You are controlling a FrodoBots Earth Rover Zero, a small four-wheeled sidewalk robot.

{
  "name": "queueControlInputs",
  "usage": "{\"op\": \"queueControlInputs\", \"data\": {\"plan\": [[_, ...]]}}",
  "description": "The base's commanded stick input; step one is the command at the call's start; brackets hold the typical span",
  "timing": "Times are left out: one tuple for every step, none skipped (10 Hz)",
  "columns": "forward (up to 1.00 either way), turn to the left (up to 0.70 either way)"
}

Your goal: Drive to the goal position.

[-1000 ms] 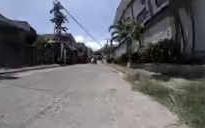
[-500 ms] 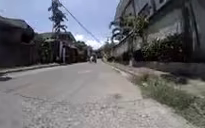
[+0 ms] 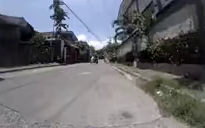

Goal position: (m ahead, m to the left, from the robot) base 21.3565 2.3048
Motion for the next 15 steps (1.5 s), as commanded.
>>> {"op": "queueControlInputs", "data": {"plan": [[1.0,-0.38],[1.0,-0.38],[1.0,0.02],[1.0,0.02],[1.0,0.02],[1.0,0.02],[1.0,0.02],[1.0,0.02],[1.0,0.02],[1.0,0.02],[1.0,0.02],[1.0,0.02],[1.0,0.02],[1.0,0.02],[1.0,0.02]]}}
